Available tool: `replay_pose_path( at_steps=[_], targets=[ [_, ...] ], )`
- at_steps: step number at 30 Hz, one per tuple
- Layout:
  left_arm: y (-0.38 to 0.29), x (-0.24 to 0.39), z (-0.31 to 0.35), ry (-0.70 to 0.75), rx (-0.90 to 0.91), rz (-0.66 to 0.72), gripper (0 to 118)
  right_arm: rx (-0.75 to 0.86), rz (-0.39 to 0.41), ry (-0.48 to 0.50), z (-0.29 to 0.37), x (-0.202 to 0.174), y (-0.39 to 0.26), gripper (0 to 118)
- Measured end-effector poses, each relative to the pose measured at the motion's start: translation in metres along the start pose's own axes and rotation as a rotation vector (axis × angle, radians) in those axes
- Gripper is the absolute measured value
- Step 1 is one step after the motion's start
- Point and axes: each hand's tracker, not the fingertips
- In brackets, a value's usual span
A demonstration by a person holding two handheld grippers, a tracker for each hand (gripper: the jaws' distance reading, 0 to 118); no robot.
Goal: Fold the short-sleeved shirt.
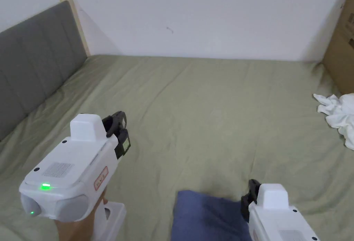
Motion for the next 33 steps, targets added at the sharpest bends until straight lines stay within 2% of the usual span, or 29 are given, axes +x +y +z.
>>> replay_pose_path(
  at_steps=[4,6,8,10,11,12,14,15,17,18,20,21,22,28,29,31,33],
  targets=[
    [-0.011,-0.01,-0.003,0.001,-0.052,0.01,0,-0.084,0.023,0.025,-0.03,-0.016,-0.049,0],
    [-0.019,-0.015,-0.005,-0.013,-0.092,0.04,0,-0.16,0.04,-0.003,-0.042,-0.021,-0.067,0],
    [-0.028,-0.018,-0.008,-0.014,-0.118,0.05,0,-0.197,0.02,0.006,-0.051,-0.02,-0.083,0],
    [-0.04,-0.021,-0.014,-0.027,-0.169,0.066,0,-0.264,0.056,-0.019,-0.061,-0.021,-0.1,0],
    [-0.044,-0.022,-0.017,-0.034,-0.193,0.077,0,-0.239,0.057,-0.016,-0.061,-0.02,-0.106,0],
    [-0.05,-0.022,-0.021,-0.047,-0.224,0.102,0,-0.186,0.097,-0.019,-0.058,-0.02,-0.106,0],
    [-0.062,-0.021,-0.029,-0.09,-0.297,0.154,3,-0.204,0.115,-0.018,-0.059,-0.021,-0.103,0],
    [-0.068,-0.02,-0.035,-0.108,-0.345,0.185,8,-0.208,0.104,-0.017,-0.058,-0.021,-0.103,0],
    [-0.084,-0.016,-0.048,-0.143,-0.464,0.24,28,-0.215,0.058,-0.01,-0.058,-0.017,-0.102,0],
    [-0.094,-0.013,-0.057,-0.162,-0.538,0.271,49,-0.214,0.043,-0.008,-0.057,-0.016,-0.102,0],
    [-0.115,-0.006,-0.071,-0.2,-0.678,0.308,76,-0.216,0.042,-0.007,-0.057,-0.016,-0.102,0],
    [-0.128,-0.002,-0.079,-0.214,-0.732,0.332,85,-0.217,0.038,-0.005,-0.057,-0.015,-0.102,0],
    [-0.139,0.002,-0.086,-0.232,-0.792,0.343,88,-0.22,0.032,-0.002,-0.057,-0.014,-0.101,0],
    [-0.19,0.01,-0.117,-0.319,-0.972,0.429,86,-0.223,0.0,0.009,-0.055,-0.012,-0.101,0],
    [-0.194,0.011,-0.119,-0.334,-0.998,0.444,83,-0.221,-0.001,0.007,-0.055,-0.012,-0.101,0],
    [-0.202,0.014,-0.125,-0.378,-1.033,0.46,68,-0.217,0.007,0.008,-0.055,-0.013,-0.102,0],
    [-0.207,0.019,-0.127,-0.412,-1.047,0.441,59,-0.216,0.004,0.008,-0.055,-0.012,-0.103,0]
  ],
)
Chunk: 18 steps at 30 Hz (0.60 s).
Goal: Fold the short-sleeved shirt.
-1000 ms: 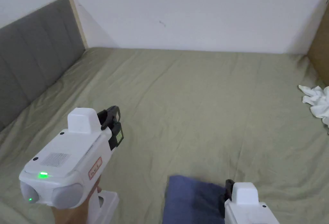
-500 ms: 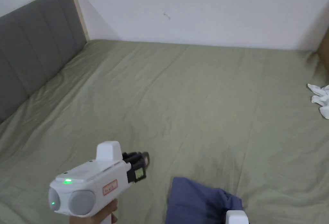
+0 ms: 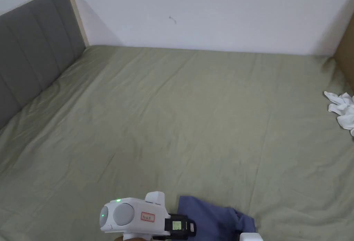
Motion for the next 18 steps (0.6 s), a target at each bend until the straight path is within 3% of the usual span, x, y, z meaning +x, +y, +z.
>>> replay_pose_path(
  at_steps=[1,8,12,18],
  targets=[
    [-0.001,0.001,-0.004,0.005,-0.009,-0.013,49,-0.001,0.0,0.0,0.0,0.0,0.0,0],
    [-0.004,0.009,-0.003,0.022,-0.019,-0.042,25,-0.019,-0.003,0.026,0.002,0.005,0.009,0],
    [-0.002,0.011,0.0,0.044,-0.001,-0.098,21,-0.011,-0.012,0.055,0.011,0.011,0.024,0],
    [0.016,0.005,0.028,0.041,0.018,-0.122,21,0.149,-0.004,0.06,0.041,0.015,0.062,0]
  ],
)
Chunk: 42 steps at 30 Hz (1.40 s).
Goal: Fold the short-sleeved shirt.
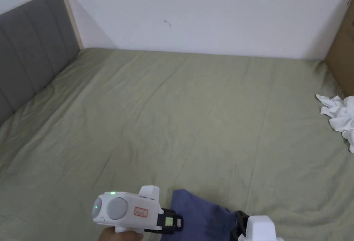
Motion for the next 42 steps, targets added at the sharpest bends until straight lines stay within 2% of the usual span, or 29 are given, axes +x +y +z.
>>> replay_pose_path(
  at_steps=[7,12,19,22,26,28,29,31,33,38,42],
  targets=[
    [0.044,-0.055,0.072,0.158,0.021,-0.081,21,0.164,0.008,0.009,0.006,0.006,0.059,0],
    [0.073,-0.123,0.132,0.326,0.039,-0.063,20,0.235,0.03,0.028,0.012,-0.021,0.103,0],
    [0.101,-0.224,0.214,0.54,0.048,0.028,21,0.275,0.086,0.056,-0.005,-0.05,0.133,0],
    [0.105,-0.252,0.236,0.584,0.045,0.067,21,0.277,0.094,0.074,-0.015,-0.06,0.141,0],
    [0.105,-0.275,0.24,0.615,0.051,0.188,22,0.269,0.098,0.088,-0.025,-0.067,0.146,0],
    [0.103,-0.278,0.235,0.602,0.04,0.232,28,0.262,0.108,0.087,-0.028,-0.07,0.149,0],
    [0.102,-0.278,0.233,0.604,0.038,0.224,36,0.26,0.12,0.087,-0.028,-0.07,0.151,0],
    [0.103,-0.279,0.231,0.684,0.041,0.215,67,0.264,0.126,0.092,-0.026,-0.07,0.154,0],
    [0.102,-0.269,0.236,0.736,0.066,0.199,87,0.267,0.123,0.095,-0.023,-0.066,0.158,0],
    [0.103,-0.231,0.266,0.791,0.257,0.18,89,0.303,0.097,0.093,0.004,-0.061,0.174,0],
    [0.095,-0.16,0.293,0.768,0.5,0.064,89,0.337,0.069,0.062,0.035,-0.051,0.19,0]
  ],
)
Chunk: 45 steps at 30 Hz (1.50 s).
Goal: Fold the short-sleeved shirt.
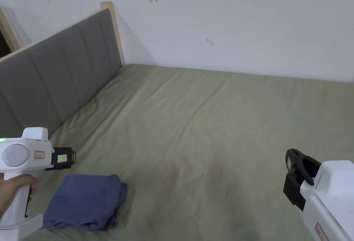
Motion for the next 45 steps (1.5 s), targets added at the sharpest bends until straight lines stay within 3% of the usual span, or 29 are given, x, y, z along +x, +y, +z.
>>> replay_pose_path(
  at_steps=[7,14,19,25,30,33,36,45],
  targets=[
    [0.014,0.07,0.112,-0.088,0.363,0.012,89,0.077,0.02,-0.063,0.052,0.026,0.048,0],
    [0.0,0.147,0.187,-0.303,0.532,0.082,90,0.138,0.056,-0.133,0.098,0.053,0.072,0],
    [-0.029,0.207,0.216,-0.227,0.713,0.022,90,0.17,0.069,-0.19,0.124,0.071,0.072,0],
    [-0.061,0.259,0.219,-0.193,0.785,-0.001,86,0.176,0.066,-0.255,0.14,0.097,0.062,0],
    [-0.084,0.281,0.212,-0.204,0.812,0.007,66,0.172,0.059,-0.293,0.146,0.106,0.054,0],
    [-0.094,0.287,0.207,-0.241,0.828,-0.005,16,0.167,0.054,-0.309,0.147,0.11,0.05,0],
    [-0.098,0.293,0.202,-0.292,0.797,-0.05,2,0.164,0.041,-0.316,0.147,0.113,0.047,0],
    [-0.106,0.301,0.2,-0.302,0.784,-0.097,0,0.159,0.041,-0.33,0.149,0.11,0.047,0]
  ],
)
